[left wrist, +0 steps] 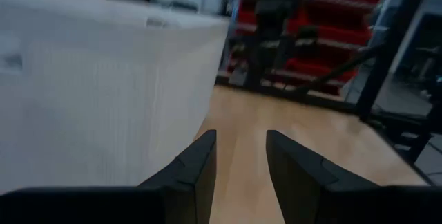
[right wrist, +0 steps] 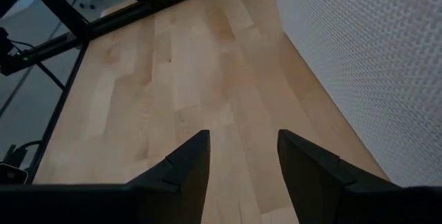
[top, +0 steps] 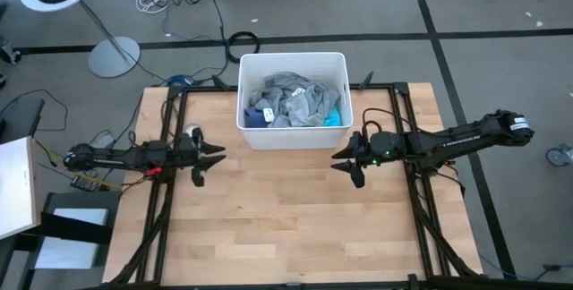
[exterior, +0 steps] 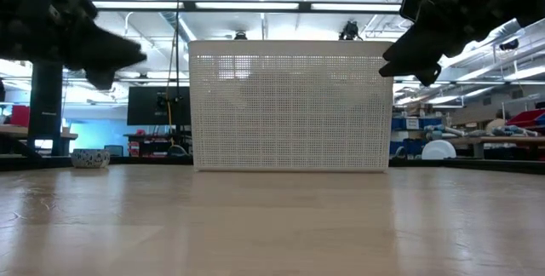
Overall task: Sort clothes
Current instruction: Return to Home Position
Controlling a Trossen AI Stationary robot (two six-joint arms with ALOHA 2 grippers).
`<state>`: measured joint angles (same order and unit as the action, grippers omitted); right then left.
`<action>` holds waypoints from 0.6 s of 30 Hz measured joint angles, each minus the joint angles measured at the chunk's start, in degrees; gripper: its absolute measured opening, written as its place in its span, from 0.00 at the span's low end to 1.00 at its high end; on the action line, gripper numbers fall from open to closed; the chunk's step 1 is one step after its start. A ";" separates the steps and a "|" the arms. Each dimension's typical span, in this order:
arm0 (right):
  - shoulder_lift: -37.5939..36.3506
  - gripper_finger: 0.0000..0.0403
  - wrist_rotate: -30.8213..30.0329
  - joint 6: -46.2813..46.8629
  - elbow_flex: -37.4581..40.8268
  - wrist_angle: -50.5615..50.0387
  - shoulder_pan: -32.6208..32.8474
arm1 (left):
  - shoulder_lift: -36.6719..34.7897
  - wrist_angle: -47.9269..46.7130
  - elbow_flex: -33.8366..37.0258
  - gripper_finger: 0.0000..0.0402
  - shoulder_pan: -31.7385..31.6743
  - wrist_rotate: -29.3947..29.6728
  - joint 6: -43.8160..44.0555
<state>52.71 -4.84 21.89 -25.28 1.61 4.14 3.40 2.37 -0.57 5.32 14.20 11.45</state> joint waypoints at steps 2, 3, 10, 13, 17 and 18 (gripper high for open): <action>0.00 0.42 0.00 -0.04 0.00 0.12 -0.02 | -3.31 -0.72 -0.17 0.33 0.01 -0.62 -1.61; 0.00 0.42 0.00 -0.04 0.00 0.08 -0.02 | -3.50 -0.68 -0.23 0.33 0.04 -0.71 -2.27; 0.02 0.42 0.00 -0.43 -0.04 0.31 0.00 | -3.39 -1.79 -0.44 0.33 0.02 -2.50 -2.06; 0.02 0.42 0.00 -1.23 -0.04 0.43 0.00 | -3.44 -1.97 -0.45 0.33 0.02 -3.61 -1.54; 0.02 0.42 -0.02 -2.88 -0.06 1.60 -0.02 | -3.31 -2.06 -0.45 0.33 0.02 -4.10 -0.91; 0.02 0.42 -0.02 -3.14 -0.07 1.68 -0.02 | -3.24 -2.04 -0.45 0.33 0.02 -4.11 -0.91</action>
<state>52.73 -4.86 18.75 -25.34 3.28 4.12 0.16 0.33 -1.02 5.34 10.10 10.55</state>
